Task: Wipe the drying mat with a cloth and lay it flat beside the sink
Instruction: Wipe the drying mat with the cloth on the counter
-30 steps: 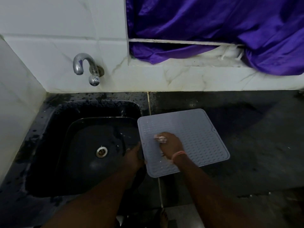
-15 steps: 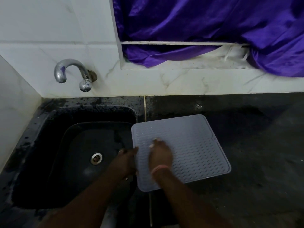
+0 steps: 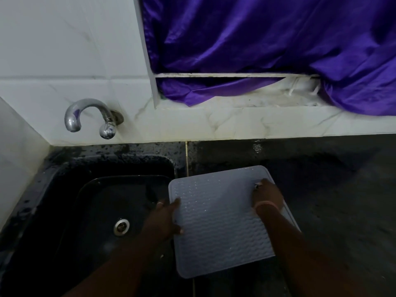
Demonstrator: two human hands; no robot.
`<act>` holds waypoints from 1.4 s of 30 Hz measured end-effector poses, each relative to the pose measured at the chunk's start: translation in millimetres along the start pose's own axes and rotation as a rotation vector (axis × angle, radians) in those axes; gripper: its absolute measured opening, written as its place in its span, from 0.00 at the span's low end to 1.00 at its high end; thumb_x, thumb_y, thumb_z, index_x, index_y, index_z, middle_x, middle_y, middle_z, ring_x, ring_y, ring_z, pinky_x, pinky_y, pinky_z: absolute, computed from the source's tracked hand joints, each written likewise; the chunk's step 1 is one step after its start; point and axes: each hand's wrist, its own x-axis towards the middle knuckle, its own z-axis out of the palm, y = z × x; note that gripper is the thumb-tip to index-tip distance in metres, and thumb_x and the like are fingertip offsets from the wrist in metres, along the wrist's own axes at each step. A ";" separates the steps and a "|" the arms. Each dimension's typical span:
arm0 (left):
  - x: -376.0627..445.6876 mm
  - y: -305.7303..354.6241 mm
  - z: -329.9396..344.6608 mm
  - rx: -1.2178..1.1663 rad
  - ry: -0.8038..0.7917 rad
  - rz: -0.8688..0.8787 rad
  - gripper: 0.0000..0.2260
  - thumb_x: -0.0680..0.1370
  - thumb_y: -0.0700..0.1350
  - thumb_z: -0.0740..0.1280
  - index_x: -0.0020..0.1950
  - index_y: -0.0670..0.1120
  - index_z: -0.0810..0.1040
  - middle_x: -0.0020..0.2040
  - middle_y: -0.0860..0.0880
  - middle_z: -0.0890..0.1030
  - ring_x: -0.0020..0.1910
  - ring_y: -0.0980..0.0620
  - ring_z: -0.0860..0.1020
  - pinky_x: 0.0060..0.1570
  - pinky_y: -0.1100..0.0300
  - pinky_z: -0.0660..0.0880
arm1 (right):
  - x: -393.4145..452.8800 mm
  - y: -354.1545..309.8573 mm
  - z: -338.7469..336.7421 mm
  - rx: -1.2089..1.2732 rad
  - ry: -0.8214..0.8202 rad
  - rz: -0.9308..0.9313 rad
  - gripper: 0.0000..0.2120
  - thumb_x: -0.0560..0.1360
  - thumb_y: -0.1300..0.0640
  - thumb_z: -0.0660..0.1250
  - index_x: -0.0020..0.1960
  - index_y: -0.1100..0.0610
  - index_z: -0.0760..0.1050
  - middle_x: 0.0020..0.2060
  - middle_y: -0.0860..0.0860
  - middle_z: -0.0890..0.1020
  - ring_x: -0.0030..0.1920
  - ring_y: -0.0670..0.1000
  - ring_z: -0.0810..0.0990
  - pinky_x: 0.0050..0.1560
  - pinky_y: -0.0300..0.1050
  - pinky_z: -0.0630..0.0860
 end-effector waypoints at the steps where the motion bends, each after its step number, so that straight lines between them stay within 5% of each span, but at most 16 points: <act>1: 1.4 0.6 2.1 0.012 0.001 -0.007 0.51 0.66 0.54 0.80 0.80 0.59 0.51 0.80 0.44 0.52 0.75 0.42 0.63 0.71 0.47 0.68 | -16.7 -13.1 7.6 -0.018 0.025 -0.021 0.13 0.79 0.51 0.63 0.62 0.52 0.75 0.53 0.54 0.81 0.51 0.55 0.81 0.53 0.54 0.79; 5: 2.2 -2.8 7.4 0.059 0.061 0.008 0.49 0.68 0.56 0.78 0.79 0.62 0.48 0.79 0.44 0.53 0.72 0.42 0.68 0.66 0.44 0.72 | -109.3 -77.9 46.7 0.020 -0.017 -0.369 0.12 0.80 0.53 0.63 0.61 0.54 0.77 0.54 0.53 0.81 0.54 0.53 0.81 0.59 0.49 0.78; 9: 11.8 -2.4 2.8 0.095 0.066 0.013 0.61 0.67 0.58 0.77 0.73 0.65 0.26 0.79 0.37 0.47 0.70 0.35 0.69 0.63 0.40 0.73 | -143.4 -113.2 57.9 0.044 -0.268 -0.694 0.13 0.79 0.52 0.64 0.59 0.55 0.79 0.54 0.54 0.83 0.56 0.54 0.82 0.61 0.49 0.77; 11: 18.6 -0.1 -1.6 0.105 0.004 0.000 0.66 0.63 0.58 0.80 0.70 0.67 0.22 0.79 0.36 0.43 0.72 0.33 0.66 0.63 0.39 0.73 | -112.3 -111.0 43.9 0.115 -0.320 -0.626 0.11 0.79 0.50 0.62 0.54 0.52 0.80 0.49 0.50 0.84 0.51 0.52 0.82 0.59 0.51 0.78; 14: 24.2 0.3 -3.0 0.135 -0.075 -0.037 0.67 0.62 0.57 0.81 0.70 0.64 0.22 0.79 0.37 0.38 0.76 0.34 0.60 0.68 0.39 0.69 | -34.2 -82.3 15.6 0.075 -0.150 -0.388 0.10 0.81 0.51 0.60 0.46 0.49 0.78 0.40 0.47 0.82 0.44 0.50 0.82 0.50 0.50 0.80; 18: 31.4 -5.3 2.2 0.140 -0.083 -0.045 0.67 0.62 0.56 0.81 0.71 0.63 0.22 0.79 0.36 0.38 0.76 0.35 0.62 0.70 0.40 0.67 | 56.6 -30.9 -26.8 0.039 -0.018 -0.052 0.12 0.80 0.56 0.59 0.57 0.55 0.80 0.54 0.57 0.83 0.55 0.61 0.82 0.52 0.52 0.76; 21: 35.6 -8.6 3.7 0.143 -0.088 -0.031 0.68 0.60 0.57 0.81 0.64 0.68 0.18 0.80 0.36 0.42 0.75 0.36 0.62 0.70 0.40 0.67 | 60.4 -36.3 -18.6 -0.038 -0.085 -0.044 0.13 0.80 0.56 0.60 0.61 0.57 0.77 0.58 0.59 0.81 0.58 0.61 0.80 0.55 0.55 0.77; 27: 39.2 -11.7 3.3 0.101 -0.114 -0.015 0.67 0.61 0.57 0.82 0.72 0.63 0.24 0.80 0.37 0.43 0.74 0.39 0.67 0.69 0.46 0.69 | -53.3 -123.4 40.7 -0.112 -0.110 -0.441 0.09 0.80 0.54 0.63 0.58 0.55 0.77 0.53 0.55 0.82 0.54 0.56 0.79 0.55 0.52 0.78; 31: 36.0 -9.7 3.8 0.140 -0.105 0.033 0.49 0.72 0.55 0.75 0.81 0.50 0.45 0.80 0.43 0.54 0.78 0.41 0.56 0.74 0.51 0.60 | -110.8 -166.9 59.9 -0.033 -0.364 -0.723 0.08 0.77 0.57 0.64 0.51 0.55 0.80 0.48 0.55 0.84 0.51 0.58 0.82 0.53 0.51 0.79; 33: 37.3 -12.2 3.8 0.083 -0.095 0.005 0.58 0.65 0.56 0.80 0.81 0.54 0.41 0.80 0.41 0.54 0.77 0.40 0.61 0.71 0.48 0.67 | -92.7 -160.5 52.9 0.050 -0.432 -0.694 0.10 0.76 0.55 0.62 0.47 0.55 0.81 0.43 0.53 0.84 0.47 0.56 0.83 0.51 0.51 0.81; 37: 24.4 -7.8 -5.1 0.058 -0.110 -0.030 0.67 0.61 0.58 0.81 0.73 0.63 0.23 0.80 0.37 0.41 0.71 0.39 0.70 0.66 0.46 0.72 | -10.1 -99.4 15.9 0.052 -0.190 -0.406 0.13 0.80 0.55 0.58 0.42 0.51 0.78 0.35 0.49 0.81 0.37 0.50 0.81 0.45 0.51 0.82; 42: 12.8 -3.9 -2.6 -0.058 -0.033 -0.040 0.66 0.62 0.56 0.82 0.76 0.61 0.28 0.79 0.36 0.43 0.71 0.35 0.69 0.66 0.42 0.72 | 55.4 -11.8 -11.4 -0.041 -0.033 -0.011 0.13 0.79 0.53 0.61 0.61 0.56 0.78 0.56 0.58 0.82 0.56 0.61 0.82 0.56 0.55 0.77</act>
